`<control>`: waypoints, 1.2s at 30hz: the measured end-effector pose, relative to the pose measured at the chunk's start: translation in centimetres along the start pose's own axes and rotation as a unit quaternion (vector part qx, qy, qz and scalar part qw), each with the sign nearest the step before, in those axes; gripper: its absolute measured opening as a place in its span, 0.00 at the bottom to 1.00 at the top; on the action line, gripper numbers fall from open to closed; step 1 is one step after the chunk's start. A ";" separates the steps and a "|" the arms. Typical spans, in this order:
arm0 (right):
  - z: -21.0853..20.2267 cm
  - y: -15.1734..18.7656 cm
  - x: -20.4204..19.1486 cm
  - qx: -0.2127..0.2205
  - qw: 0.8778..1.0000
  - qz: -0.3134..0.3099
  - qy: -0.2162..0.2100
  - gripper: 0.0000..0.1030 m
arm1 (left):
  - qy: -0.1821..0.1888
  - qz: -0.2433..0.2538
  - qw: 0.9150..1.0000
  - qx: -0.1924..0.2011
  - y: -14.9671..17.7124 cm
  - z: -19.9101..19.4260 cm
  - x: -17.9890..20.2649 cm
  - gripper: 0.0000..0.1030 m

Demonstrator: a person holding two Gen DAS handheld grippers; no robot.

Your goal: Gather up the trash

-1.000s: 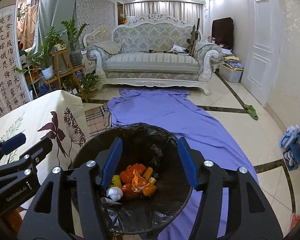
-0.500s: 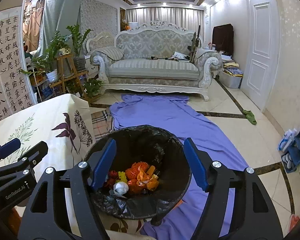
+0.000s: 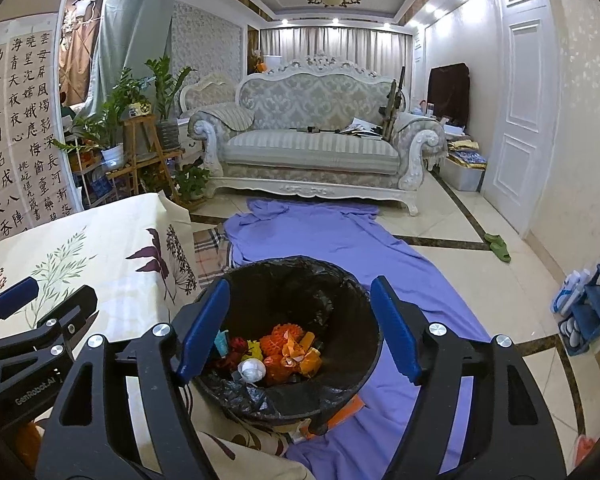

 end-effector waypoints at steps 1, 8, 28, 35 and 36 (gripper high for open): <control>-0.1 0.0 0.0 0.001 1.000 0.000 0.000 0.69 | 0.000 0.000 1.000 0.001 0.0 0.0 0.0 0.81; -0.5 0.1 0.0 0.003 1.000 0.000 0.001 0.69 | 0.000 0.000 1.000 0.002 0.1 -0.1 0.0 0.82; -0.5 0.0 0.2 0.003 1.000 0.000 0.001 0.69 | 0.001 -0.001 1.000 0.001 0.0 -0.1 -0.1 0.81; -0.5 0.1 0.2 0.003 1.000 0.000 0.001 0.69 | 0.000 -0.003 1.000 0.003 0.0 -0.2 -0.1 0.81; -0.5 0.1 0.2 0.003 1.000 0.000 0.001 0.69 | 0.000 -0.003 1.000 0.003 0.0 -0.3 -0.1 0.81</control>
Point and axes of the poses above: each gripper's, at about its wrist camera, not at the fingertips, and z roughly the way its jaws point, x to its right, y to its underside, the point moved 4 cm from there along z, roughly the way its jaws point, and after that the axes turned 9 degrees about -x, right-handed, at the moved point
